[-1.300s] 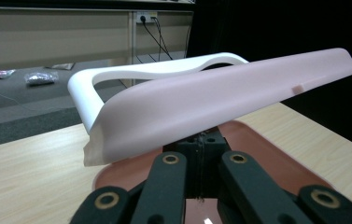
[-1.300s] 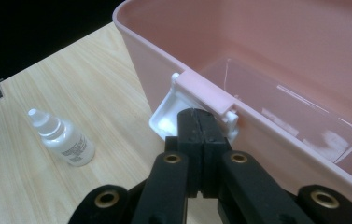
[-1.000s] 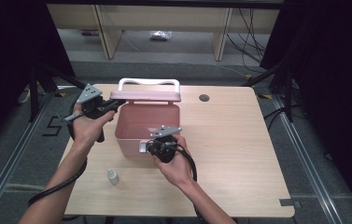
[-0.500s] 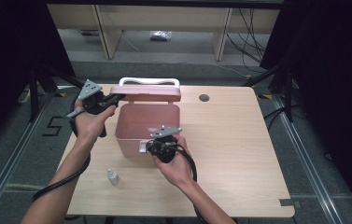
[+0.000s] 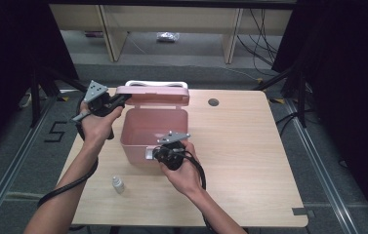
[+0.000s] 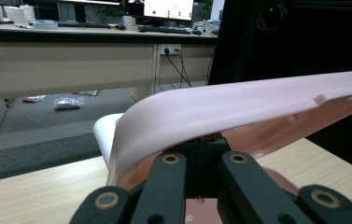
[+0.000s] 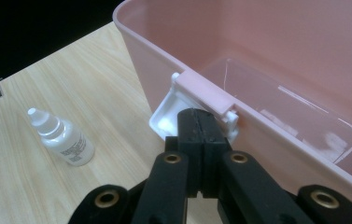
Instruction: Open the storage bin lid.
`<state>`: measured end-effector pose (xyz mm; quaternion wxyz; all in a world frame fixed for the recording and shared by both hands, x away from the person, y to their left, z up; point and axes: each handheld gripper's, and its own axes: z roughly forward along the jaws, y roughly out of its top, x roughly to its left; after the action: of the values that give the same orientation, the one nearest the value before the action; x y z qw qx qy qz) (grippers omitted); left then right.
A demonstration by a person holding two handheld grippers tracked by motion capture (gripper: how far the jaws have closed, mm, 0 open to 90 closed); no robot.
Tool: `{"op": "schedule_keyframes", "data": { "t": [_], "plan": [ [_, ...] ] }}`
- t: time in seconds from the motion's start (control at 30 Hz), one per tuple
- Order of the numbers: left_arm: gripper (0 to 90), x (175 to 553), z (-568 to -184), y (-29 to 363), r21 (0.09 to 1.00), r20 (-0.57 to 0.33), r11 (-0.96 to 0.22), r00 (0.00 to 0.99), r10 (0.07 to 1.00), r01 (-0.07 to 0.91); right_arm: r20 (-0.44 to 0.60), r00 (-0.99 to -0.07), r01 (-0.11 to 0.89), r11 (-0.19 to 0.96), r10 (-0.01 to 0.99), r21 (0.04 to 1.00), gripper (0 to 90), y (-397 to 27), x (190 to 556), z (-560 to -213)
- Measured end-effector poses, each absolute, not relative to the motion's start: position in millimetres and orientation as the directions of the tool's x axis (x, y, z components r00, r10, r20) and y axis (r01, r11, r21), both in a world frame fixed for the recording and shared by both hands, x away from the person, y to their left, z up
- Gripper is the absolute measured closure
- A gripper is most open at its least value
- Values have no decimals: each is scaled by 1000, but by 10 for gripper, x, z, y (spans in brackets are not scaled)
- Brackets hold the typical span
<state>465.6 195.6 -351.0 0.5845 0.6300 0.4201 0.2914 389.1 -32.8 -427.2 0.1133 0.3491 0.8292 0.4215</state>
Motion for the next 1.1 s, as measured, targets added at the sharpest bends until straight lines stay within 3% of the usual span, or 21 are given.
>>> {"op": "schedule_keyframes", "data": {
  "t": [1.1],
  "plan": [
    [896, 4855, -3511, 1870, 980, -122, 43, 422, 898, 192, 105, -730, 483, 401, 675, 778, 900, -327, 3889, -4272]
  ]
}}
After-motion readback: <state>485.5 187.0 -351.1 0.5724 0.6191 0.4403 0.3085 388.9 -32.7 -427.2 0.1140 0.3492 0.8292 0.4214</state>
